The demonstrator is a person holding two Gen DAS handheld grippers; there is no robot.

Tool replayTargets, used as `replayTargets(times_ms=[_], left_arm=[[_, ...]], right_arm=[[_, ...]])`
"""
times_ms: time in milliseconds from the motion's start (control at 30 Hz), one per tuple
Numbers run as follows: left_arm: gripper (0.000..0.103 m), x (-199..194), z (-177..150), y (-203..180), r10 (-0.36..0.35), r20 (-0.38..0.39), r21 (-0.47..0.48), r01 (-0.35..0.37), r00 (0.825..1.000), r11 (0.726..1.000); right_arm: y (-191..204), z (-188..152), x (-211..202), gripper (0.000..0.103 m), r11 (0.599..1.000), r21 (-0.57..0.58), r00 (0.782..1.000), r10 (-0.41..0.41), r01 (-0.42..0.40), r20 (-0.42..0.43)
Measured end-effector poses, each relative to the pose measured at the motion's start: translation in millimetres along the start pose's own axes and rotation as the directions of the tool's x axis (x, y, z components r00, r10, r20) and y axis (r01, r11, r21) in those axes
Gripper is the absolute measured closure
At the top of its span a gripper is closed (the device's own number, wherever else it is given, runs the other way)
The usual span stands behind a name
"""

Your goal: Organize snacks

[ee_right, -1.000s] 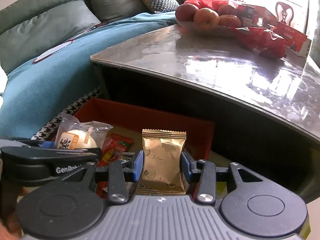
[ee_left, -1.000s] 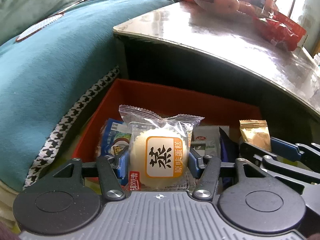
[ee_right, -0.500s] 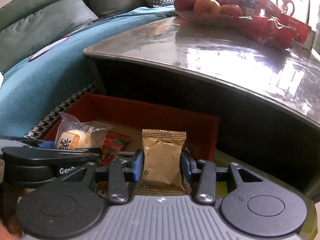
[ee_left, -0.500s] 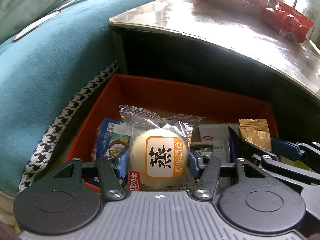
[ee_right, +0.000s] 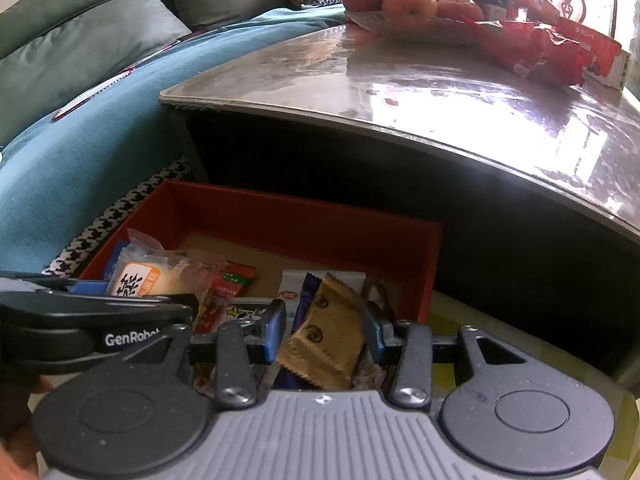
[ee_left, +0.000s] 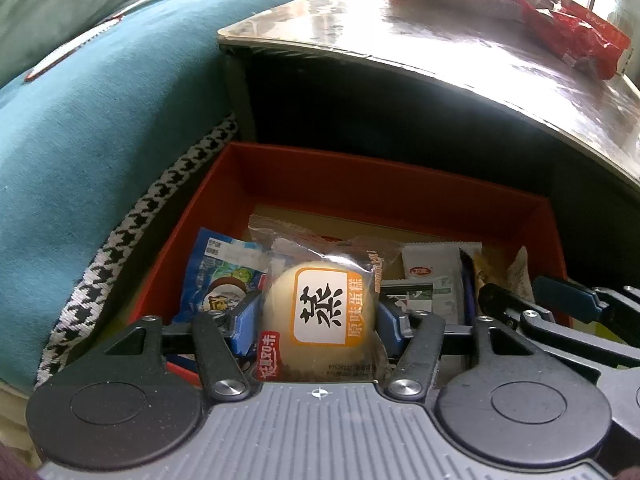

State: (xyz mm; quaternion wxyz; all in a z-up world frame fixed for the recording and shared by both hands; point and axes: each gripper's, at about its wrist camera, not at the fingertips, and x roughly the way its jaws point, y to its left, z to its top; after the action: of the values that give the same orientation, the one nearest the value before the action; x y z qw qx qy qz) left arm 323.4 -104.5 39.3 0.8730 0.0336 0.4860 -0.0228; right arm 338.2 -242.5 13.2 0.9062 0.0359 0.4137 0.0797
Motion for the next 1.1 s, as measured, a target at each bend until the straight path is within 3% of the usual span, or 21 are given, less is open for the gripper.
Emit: replayTargets(times_ms=[567, 1100], left_arm=[[0.025, -44.2, 0.5, 10.3, -0.037, 0.073, -0.03, 0.039, 0.997, 0.999], [0.024, -71.4, -45.9, 17.7, -0.036, 0.046, -0.008, 0.036, 0.998, 0.999]], right_arm=[[3.3, 0.7, -37.7, 0.048, 0.999, 0.014, 0.999, -0.046, 0.046, 0.029], [5.4, -42.6, -76.7, 0.041, 0.996, 0.051, 0.998, -0.07, 0.07, -0.001]])
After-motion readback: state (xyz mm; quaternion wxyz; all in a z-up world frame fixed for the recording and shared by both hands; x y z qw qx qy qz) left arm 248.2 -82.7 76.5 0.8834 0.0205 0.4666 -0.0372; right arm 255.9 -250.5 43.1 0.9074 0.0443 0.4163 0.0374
